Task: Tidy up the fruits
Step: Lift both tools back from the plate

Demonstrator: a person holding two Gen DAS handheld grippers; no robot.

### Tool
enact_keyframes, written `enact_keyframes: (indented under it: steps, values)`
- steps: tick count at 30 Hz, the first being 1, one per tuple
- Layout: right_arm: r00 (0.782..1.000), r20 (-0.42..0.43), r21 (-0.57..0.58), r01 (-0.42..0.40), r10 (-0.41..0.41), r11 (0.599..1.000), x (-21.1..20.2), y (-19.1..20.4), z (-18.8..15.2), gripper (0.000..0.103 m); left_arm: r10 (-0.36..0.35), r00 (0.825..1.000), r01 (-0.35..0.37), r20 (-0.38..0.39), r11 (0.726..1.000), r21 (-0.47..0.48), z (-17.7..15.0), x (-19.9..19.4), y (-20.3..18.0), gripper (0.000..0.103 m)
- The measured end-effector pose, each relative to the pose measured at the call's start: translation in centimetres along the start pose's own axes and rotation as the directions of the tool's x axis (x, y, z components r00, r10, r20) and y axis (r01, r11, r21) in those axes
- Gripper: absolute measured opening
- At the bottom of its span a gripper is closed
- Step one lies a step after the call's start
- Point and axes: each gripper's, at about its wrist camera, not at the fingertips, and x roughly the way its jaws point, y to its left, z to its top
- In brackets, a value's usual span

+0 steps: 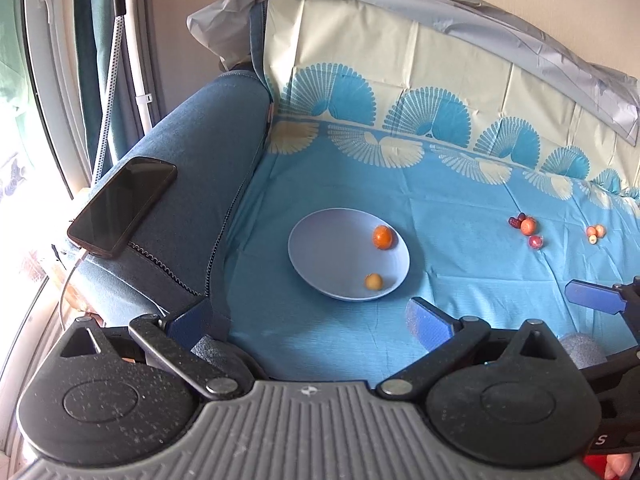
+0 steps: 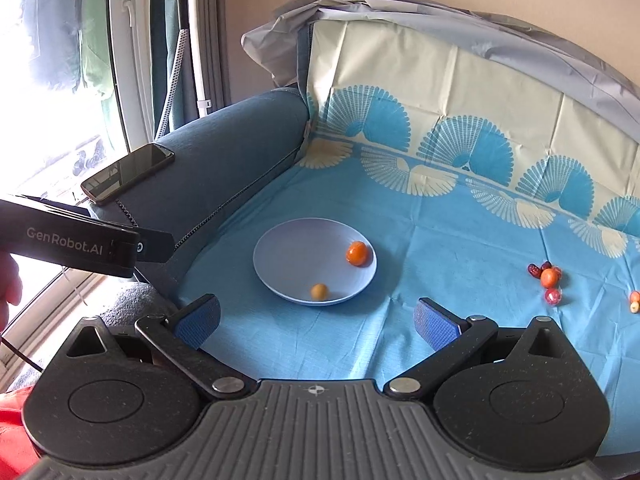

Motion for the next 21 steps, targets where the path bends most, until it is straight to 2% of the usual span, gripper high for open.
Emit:
enact_keyframes:
  steps: [8,21]
  values:
    - [1.0,0.01,0.005,0.007,-0.007,1.0,-0.2,0.0,-0.1,0.102,-0.002,1.0,0.002,0.003,1.0,-0.003,0.1,-0.1,0.1,0.103]
    - [1.0,-0.021,0.044,-0.015,0.016,0.999,0.9,-0.9,-0.8,0.102,0.018,0.998,-0.017,-0.064,1.0,0.013,0.4,1.8,-0.5,0.103]
